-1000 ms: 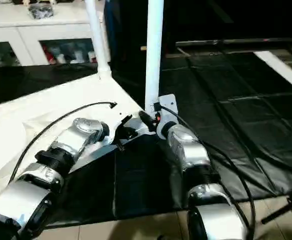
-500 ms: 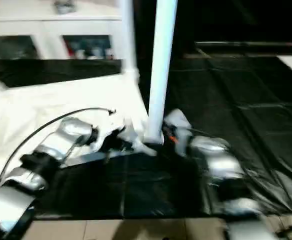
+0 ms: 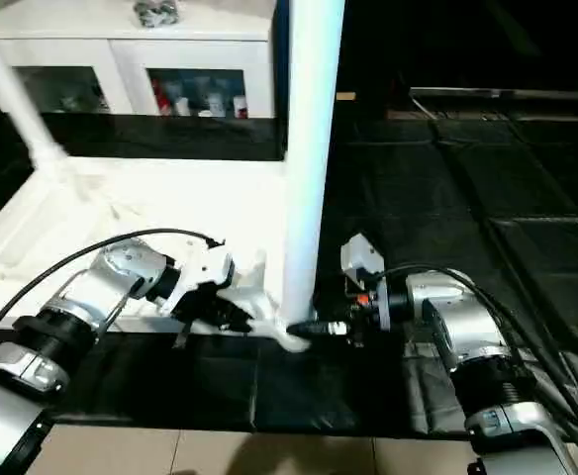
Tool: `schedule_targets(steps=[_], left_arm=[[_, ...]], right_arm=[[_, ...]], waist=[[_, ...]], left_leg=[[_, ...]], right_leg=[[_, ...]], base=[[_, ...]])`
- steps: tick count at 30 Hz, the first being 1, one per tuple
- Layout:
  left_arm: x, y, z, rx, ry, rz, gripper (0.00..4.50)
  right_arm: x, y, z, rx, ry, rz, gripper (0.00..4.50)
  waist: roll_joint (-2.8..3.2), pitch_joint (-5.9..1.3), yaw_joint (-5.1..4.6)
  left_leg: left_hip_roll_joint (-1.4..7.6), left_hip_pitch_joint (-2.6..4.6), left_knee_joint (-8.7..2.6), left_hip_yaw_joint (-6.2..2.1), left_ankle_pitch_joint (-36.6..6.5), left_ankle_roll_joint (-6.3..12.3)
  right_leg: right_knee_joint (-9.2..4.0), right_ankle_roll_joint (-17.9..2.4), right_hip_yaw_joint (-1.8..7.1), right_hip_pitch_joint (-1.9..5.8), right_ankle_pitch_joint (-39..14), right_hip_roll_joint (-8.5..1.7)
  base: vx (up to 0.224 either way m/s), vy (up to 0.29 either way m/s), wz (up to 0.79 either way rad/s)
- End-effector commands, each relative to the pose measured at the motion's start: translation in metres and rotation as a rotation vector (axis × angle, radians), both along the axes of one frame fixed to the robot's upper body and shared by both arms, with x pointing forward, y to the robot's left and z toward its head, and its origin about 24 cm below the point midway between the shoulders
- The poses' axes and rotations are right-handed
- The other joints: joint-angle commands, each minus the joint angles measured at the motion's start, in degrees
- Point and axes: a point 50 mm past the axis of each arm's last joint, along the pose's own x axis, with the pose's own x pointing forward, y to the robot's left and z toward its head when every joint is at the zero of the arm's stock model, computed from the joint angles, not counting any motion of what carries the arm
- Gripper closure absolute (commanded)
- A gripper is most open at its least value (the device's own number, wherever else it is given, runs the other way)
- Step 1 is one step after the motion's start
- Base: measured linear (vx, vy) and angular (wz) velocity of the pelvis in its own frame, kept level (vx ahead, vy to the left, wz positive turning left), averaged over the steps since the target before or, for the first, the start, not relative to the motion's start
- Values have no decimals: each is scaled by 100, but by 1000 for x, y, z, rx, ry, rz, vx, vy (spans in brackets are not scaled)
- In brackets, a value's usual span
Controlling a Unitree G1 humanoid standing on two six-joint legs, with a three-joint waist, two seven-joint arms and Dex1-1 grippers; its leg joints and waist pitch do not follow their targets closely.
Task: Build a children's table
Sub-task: Rotate leg to tighten
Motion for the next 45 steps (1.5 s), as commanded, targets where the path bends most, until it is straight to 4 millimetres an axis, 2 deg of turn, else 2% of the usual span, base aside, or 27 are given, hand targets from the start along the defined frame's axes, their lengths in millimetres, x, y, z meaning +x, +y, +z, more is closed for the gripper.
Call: schedule_targets(steps=[1, 4, 6, 7, 17, 25, 27, 31, 33, 34, 36, 38, 39, 40, 41, 42, 43, 44, 45], left_arm=[[-6, -6, 1, 7, 13, -83, 450], [-6, -7, 2, 9, 14, -97, 450], [-7, -7, 2, 9, 13, -102, 450], [-7, -7, 2, 9, 13, -102, 450], [-8, -8, 0, 14, 14, -110, 450], [-7, -8, 0, 9, 6, -88, 450], [-6, -9, 0, 0, 5, -68, 450], [-2, -14, 0, -28, 9, 7, 450], [1, -18, 0, -46, 8, 57, 450], [4, -21, 0, -59, 5, 96, 450], [6, -24, 1, -70, 3, 135, 450], [10, -28, 2, -80, -3, 197, 450], [10, -28, 2, -80, -3, 197, 450], [15, -34, 3, -92, -7, 263, 450], [18, -37, 4, -98, -10, 299, 450], [18, -37, 4, -99, -11, 304, 450], [22, -42, 6, -108, -6, 358, 450], [24, -45, 7, -112, -5, 388, 450], [25, -46, 7, -113, -5, 401, 450]], right_arm=[[2, 3, 9, 1, -12, 46, 75], [1, 4, 8, -5, 21, 86, 112], [0, 4, 8, -10, 28, 98, 120], [0, 4, 8, -10, 28, 98, 142], [-1, 2, 9, -13, 62, 141, 215], [-4, 4, 7, -9, 70, 154, 233], [-7, 5, 6, -2, 77, 156, 234], [-15, 9, 0, 31, 104, 139, 237], [-17, 11, -3, 50, 117, 100, 237], [-18, 14, -6, 55, 122, 63, 237], [-18, 16, -10, 51, 124, 8, 237], [-14, 24, -19, 41, 111, -124, 237], [-14, 24, -19, 41, 111, -124, 238], [-5, 32, -27, 25, 103, -278, 240], [-1, 36, -30, 19, 103, -352, 241], [0, 36, -30, 18, 103, -363, 241], [7, 43, -33, 13, 107, -473, 241], [11, 47, -35, 11, 111, -526, 242], [13, 48, -35, 10, 113, -547, 242]], waist=[[-88, -436, -18], [-106, -442, -11], [-103, -445, -15], [-103, -444, -12], [-121, -444, -4], [-123, -435, -6], [-100, -443, -4], [-89, -458, 9], [-108, -451, 2], [-103, -431, -5], [-106, -401, -24], [-86, -371, -68], [-97, -358, -95], [-120, -344, -145], [-110, -316, -221], [-122, -300, -308], [-61, -301, -344], [-77, -307, -458], [-62, -313, -500]], left_leg=[[176, 6, -408, 8, -584, 558], [170, -5, -402, 9, -522, 563], [168, -18, -400, 4, -507, 566], [166, -21, -400, 4, -509, 567], [163, -13, -397, 11, -496, 555], [163, -10, -405, 8, -560, 526], [167, -12, -403, 2, -525, 519], [179, 23, -389, 14, -428, 567], [171, 12, -395, 19, -445, 588], [158, -3, -404, 23, -536, 576], [124, 13, -424, 29, -838, 436], [113, 29, -441, 26, -988, 341], [96, 36, -442, 25, -1082, 302], [70, 40, -448, 10, -1203, 232], [34, 48, -441, 4, -1336, 167], [-5, 13, -425, -31, -1497, 102], [-7, 31, -426, -46, -1571, 81], [-25, 19, -411, -65, -1674, 94], [-25, 17, -409, -87, -1739, 96]], right_leg=[[-331, -1039, 349, 367, -1692, -293], [-309, -1086, 355, 370, -1552, -287], [-298, -1075, 352, 378, -1524, -286], [-300, -1070, 353, 382, -1540, -291], [-305, -1045, 359, 376, -1604, -288], [-328, -989, 356, 380, -1755, -291], [-311, -1015, 362, 383, -1666, -289], [-260, -1197, 397, 364, -1251, -273], [-248, -1248, 409, 372, -1185, -261], [-278, -1201, 411, 379, -1374, -259], [-369, -966, 411, 380, -2106, -271], [-437, -794, 409, 345, -2501, -274], [-466, -720, 394, 342, -2678, -264], [-505, -565, 369, 353, -3015, -266], [-566, -417, 330, 324, -3360, -254], [-617, -181, 243, 362, -3738, -245], [-651, -102, 213, 363, -3846, -255], [-708, -2, 150, 361, -3887, -241], [-724, 30, 118, 377, -3890, -243]], base=[[0, 0, 0], [0, 0, 0], [0, 0, 0], [0, 0, 0], [0, 0, 0], [0, 0, 0], [0, 0, 0], [0, 0, 0], [0, 0, 0], [0, 0, 0], [0, 0, 0], [0, 0, 0], [0, 0, 0], [0, 0, 0], [0, 0, 0], [0, 0, 0], [0, 0, 0], [0, 0, 0], [0, 0, 0]])
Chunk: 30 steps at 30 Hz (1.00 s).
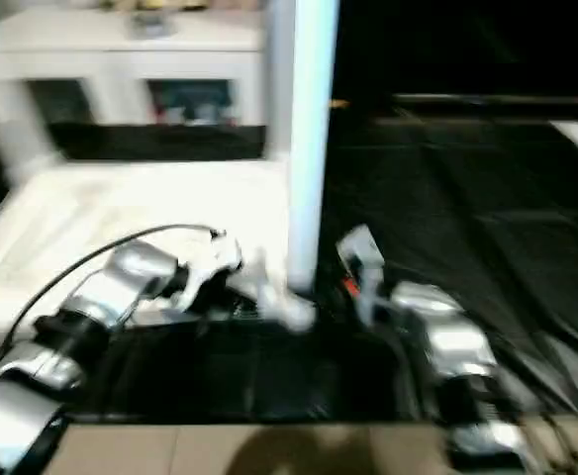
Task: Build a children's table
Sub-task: Rotate leg to tighten
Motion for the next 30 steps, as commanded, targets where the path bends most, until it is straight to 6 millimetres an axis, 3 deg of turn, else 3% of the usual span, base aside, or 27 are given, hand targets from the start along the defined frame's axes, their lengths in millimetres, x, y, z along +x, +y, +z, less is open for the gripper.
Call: schedule_targets(steps=[1, 3, 4, 5, 6, 7, 9, 10, 11, 13, 14, 15, 17, 21, 24, 26, 27, 28, 30], left_arm=[[7, -33, 18, -98, -46, 29, 450], [13, -40, 22, -115, -55, 117, 450], [18, -43, 25, -127, -67, 184, 450], [20, -44, 26, -132, -72, 209, 450], [21, -44, 27, -135, -78, 227, 450], [24, -46, 29, -141, -89, 267, 450], [26, -48, 31, -148, -103, 304, 450], [27, -48, 32, -151, -108, 315, 450], [27, -50, 33, -155, -113, 328, 450], [27, -50, 32, -154, -111, 327, 450], [27, -50, 32, -146, -115, 324, 450], [27, -49, 32, -142, -116, 323, 450], [27, -47, 31, -130, -120, 319, 450], [28, -37, 27, -97, -136, 305, 450], [26, -31, 25, -83, -148, 274, 450], [25, -28, 24, -81, -146, 251, 450], [24, -27, 23, -79, -144, 235, 450], [22, -21, 22, -62, -135, 183, 450], [21, -19, 21, -56, -132, 169, 450]], right_arm=[[-1, 33, -20, 6, 124, -30, 243], [9, 43, -20, 19, 144, -141, 245], [15, 51, -18, 15, 149, -205, 246], [17, 53, -18, 9, 145, -223, 246], [19, 55, -18, 5, 144, -235, 247], [22, 59, -17, 1, 144, -266, 247], [27, 64, -16, -13, 149, -327, 247], [29, 66, -15, -15, 150, -351, 247], [32, 69, -13, -15, 136, -387, 247], [34, 70, -11, -10, 122, -392, 247], [34, 70, -11, -6, 122, -397, 194], [35, 70, -11, -6, 123, -401, 194], [35, 68, -11, -8, 116, -392, 176], [34, 57, -11, -18, 58, -364, 134], [30, 43, -11, -14, 9, -307, 103], [27, 37, -10, -2, -4, -272, 89], [25, 33, -9, 6, -12, -248, 82], [19, 17, -7, 13, -30, -183, 72], [18, 12, -6, 12, -34, -165, 50]], waist=[[-16, -303, -86], [64, -313, -230], [92, -301, -322], [97, -308, -419], [96, -305, -443], [80, -302, -496], [66, -293, -545], [75, -312, -590], [21, -317, -618], [52, -330, -604], [41, -345, -584], [-15, -357, -575], [7, -399, -506], [-21, -432, -395], [-41, -479, -263], [-48, -473, -143], [-55, -464, -127], [-74, -453, -96], [-73, -438, 3]], left_leg=[[24, -52, -420, -107, -1909, 144], [93, -49, -453, -167, -2142, 149], [120, -42, -469, -213, -2458, 141], [145, -79, -483, -269, -2635, 147], [157, -78, -502, -282, -2697, 161], [136, -51, -491, -266, -2700, 210], [58, -27, -434, -227, -2588, 221], [38, -58, -423, -228, -2418, 229], [58, -120, -442, -235, -2294, 267], [61, -118, -440, -224, -2121, 312], [68, -135, -448, -220, -1955, 348], [71, -150, -449, -209, -1852, 380], [94, -171, -438, -190, -1291, 501], [89, -198, -384, -144, -757, 704], [73, -245, -313, -129, -65, 1001], [87, -230, -300, -106, 61, 1170], [82, -233, -306, -104, 42, 1160], [75, -229, -307, -96, -34, 1119], [89, -204, -319, -84, -169, 1063]], right_leg=[[-701, -34, -3, 327, -3754, -249], [-697, -179, -78, 351, -3333, -265], [-729, -174, -165, 390, -3230, -252], [-697, -140, -208, 450, -3066, -267], [-705, -148, -206, 462, -2987, -275], [-724, -220, -182, 426, -2877, -292], [-765, -304, -208, 381, -3059, -319], [-752, -358, -202, 395, -3044, -334], [-720, -400, -190, 424, -2927, -337], [-693, -498, -159, 417, -2752, -363], [-646, -604, -122, 421, -2543, -362], [-631, -659, -99, 418, -2434, -358], [-513, -960, -28, 432, -1823, -373], [-389, -1172, 26, 435, -1361, -369], [-242, -1317, 62, 445, -552, -358], [-227, -1316, 68, 435, -508, -355], [-233, -1303, 64, 435, -573, -348], [-258, -1241, 62, 434, -772, -334], [-285, -1138, 77, 426, -1078, -328]], base=[[0, 0, 0], [0, 0, 0], [0, 0, 0], [0, 0, 0], [0, 0, 0], [0, 0, 0], [0, 0, 0], [0, 0, 0], [0, 0, 0], [0, 0, 0], [0, 0, 0], [0, 0, 0], [55, -16, 5], [54, -28, 5], [0, 0, 0], [0, 0, 0], [0, 0, 0], [0, 0, 0], [0, 0, 0]])
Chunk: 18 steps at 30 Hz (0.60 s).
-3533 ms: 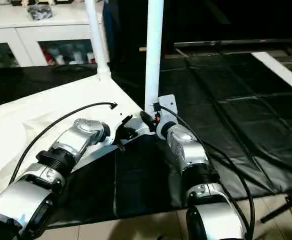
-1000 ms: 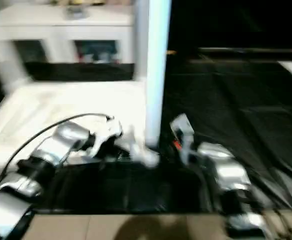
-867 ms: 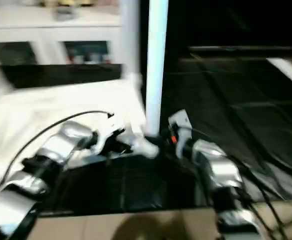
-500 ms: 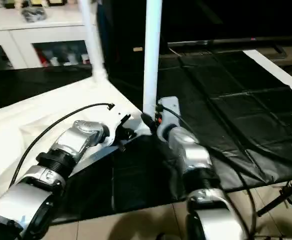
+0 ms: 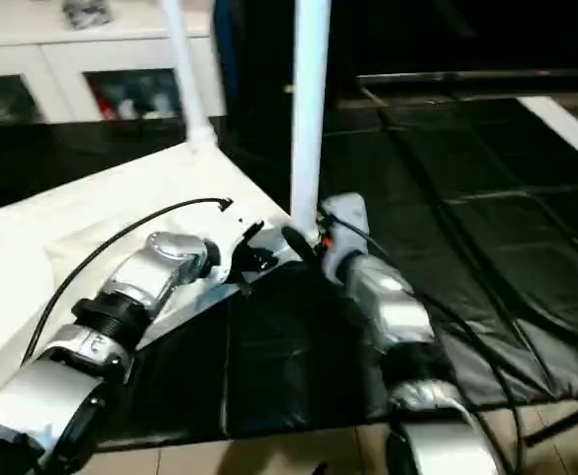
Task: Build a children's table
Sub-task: Rotate leg to tighten
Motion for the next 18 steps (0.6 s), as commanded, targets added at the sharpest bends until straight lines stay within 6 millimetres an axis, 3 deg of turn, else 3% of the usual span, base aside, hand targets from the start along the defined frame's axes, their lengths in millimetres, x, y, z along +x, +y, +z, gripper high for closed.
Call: schedule_targets(steps=[1, 2, 4, 5, 7, 8, 11, 14, 18], left_arm=[[-1, -2, 9, -1, -37, -88, 450], [-4, 4, 8, 16, -32, -144, 450], [-6, 7, 7, 26, -26, -187, 450], [-8, 11, 7, 40, -22, -236, 450], [-10, 13, 6, 50, -18, -273, 450], [-13, 16, 5, 62, -9, -316, 450], [-19, 20, 5, 65, 10, -414, 450], [-31, 24, 6, 64, 36, -581, 450], [-37, 25, 6, 61, 62, -652, 450]], right_arm=[[-9, 1, -3, 6, 22, 120, 44], [-15, -12, 2, -6, 6, 208, 31], [-19, -21, 6, -14, 0, 260, 11], [-24, -28, 12, -16, -1, 334, 11], [-27, -32, 15, -17, 5, 387, 3], [-31, -35, 18, -20, 16, 442, 3], [-35, -39, 22, -57, 25, 529, 3], [-38, -38, 25, -105, 28, 656, 3], [-37, -34, 26, -112, 19, 699, 3]], waist=[[-110, -453, 104], [-86, -449, 132], [-94, -440, 193], [-57, -439, 222], [-74, -439, 265], [-89, -447, 296], [-93, -450, 345], [-88, -463, 456], [-95, -448, 525]], left_leg=[[70, -78, -305, 52, -208, 985], [81, -69, -314, 54, -278, 914], [91, -38, -329, 65, -352, 849], [99, -41, -335, 59, -408, 845], [116, -22, -337, 67, -433, 844], [110, -36, -335, 68, -428, 841], [126, -21, -336, 81, -384, 811], [144, -15, -339, 84, -331, 751], [164, 63, -363, 124, -457, 627]], right_leg=[[-356, -940, 375, 508, -1286, -263], [-379, -893, 402, 490, -1425, -260], [-367, -919, 440, 466, -1474, -240], [-368, -914, 437, 485, -1500, -237], [-362, -920, 453, 454, -1456, -222], [-353, -921, 452, 478, -1440, -218], [-334, -970, 479, 449, -1384, -232], [-304, -992, 494, 437, -1374, -250], [-306, -1076, 543, 379, -1417, -240]], base=[[0, 0, 0], [0, 0, 0], [0, 0, 0], [0, 0, 0], [0, 0, 0], [0, 0, 0], [0, 0, 0], [0, 0, 0], [0, 0, 0]])
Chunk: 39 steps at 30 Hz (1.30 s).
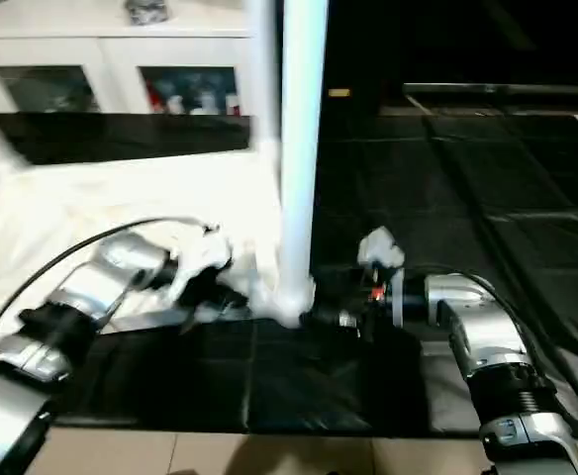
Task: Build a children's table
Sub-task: Rotate leg to tighten
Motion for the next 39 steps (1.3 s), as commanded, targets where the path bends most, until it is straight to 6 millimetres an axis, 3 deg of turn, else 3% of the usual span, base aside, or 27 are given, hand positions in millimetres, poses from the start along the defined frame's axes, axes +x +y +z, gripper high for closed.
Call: schedule_targets(steps=[1, 2, 3, 5, 6, 7, 9, 11, 14, 21, 22, 28, 39], left_arm=[[-8, -11, 4, -4, 8, -139, 450], [-9, -11, 3, 4, 8, -157, 450], [-9, -11, 3, 6, 8, -163, 450], [-12, -12, 2, 13, 12, -189, 450], [-12, -12, 2, 13, 12, -189, 450], [-14, -13, 2, 15, 16, -220, 450], [-15, -13, 2, 16, 16, -227, 450], [-17, -12, 3, 24, 16, -253, 450], [-17, -12, 3, 29, 14, -264, 450], [-19, -11, 2, 33, 12, -275, 450], [-19, -12, 2, 33, 12, -277, 450], [-20, -13, 1, 35, 11, -282, 450], [-21, -15, 0, 31, 4, -269, 450]], right_arm=[[4, 7, 7, -1, -20, 62, 3], [4, 8, 7, 0, -12, 76, 3], [4, 9, 7, 1, -10, 81, 3], [4, 11, 7, 6, 7, 101, 19], [4, 11, 7, 6, 7, 101, 29], [3, 13, 7, 15, 39, 142, 36], [2, 13, 7, 15, 45, 152, 39], [2, 15, 6, 11, 64, 192, 74], [2, 15, 6, 3, 69, 211, 89], [1, 17, 6, 2, 80, 239, 155], [1, 17, 5, 1, 82, 243, 164], [1, 18, 4, 0, 86, 252, 218], [-2, 21, 2, 8, 91, 266, 244]], waist=[[-98, -448, -12], [-93, -447, 1], [-148, -449, -4], [-106, -451, 14], [-111, -446, 10], [-164, -454, 7], [-161, -448, 9], [-166, -447, 9], [-176, -433, 5], [-191, -430, 3], [-217, -431, -2], [-209, -438, 0], [-211, -436, -4]], left_leg=[[159, 14, -382, 57, -488, 630], [166, 32, -391, 68, -569, 607], [167, 32, -395, 79, -568, 602], [179, 45, -397, 87, -572, 580], [180, 39, -403, 91, -563, 578], [167, 44, -402, 105, -536, 587], [156, 19, -399, 106, -500, 601], [143, 21, -391, 116, -517, 611], [135, -12, -388, 115, -510, 592], [120, -33, -391, 109, -559, 490], [119, -35, -390, 112, -558, 492], [124, -45, -386, 105, -486, 520], [125, -41, -390, 103, -510, 500]], right_leg=[[-320, -1101, 366, 379, -1436, -273], [-322, -1115, 379, 364, -1467, -267], [-314, -1113, 386, 367, -1457, -261], [-293, -1144, 413, 351, -1421, -262], [-283, -1157, 426, 353, -1354, -260], [-259, -1217, 453, 354, -1227, -244], [-235, -1242, 477, 362, -1194, -245], [-231, -1269, 504, 351, -1239, -243], [-237, -1201, 518, 365, -1350, -251], [-261, -1071, 512, 381, -1633, -246], [-261, -1062, 512, 382, -1642, -241], [-240, -1093, 512, 384, -1511, -244], [-252, -1067, 510, 382, -1590, -243]], base=[[0, 0, 0], [0, 0, 0], [0, 0, 0], [0, 0, 0], [0, 0, 0], [0, 0, 0], [0, 0, 0], [0, 0, 0], [0, 0, 0], [0, 0, 0], [0, 0, 0], [0, 0, 0], [0, 0, 0]])
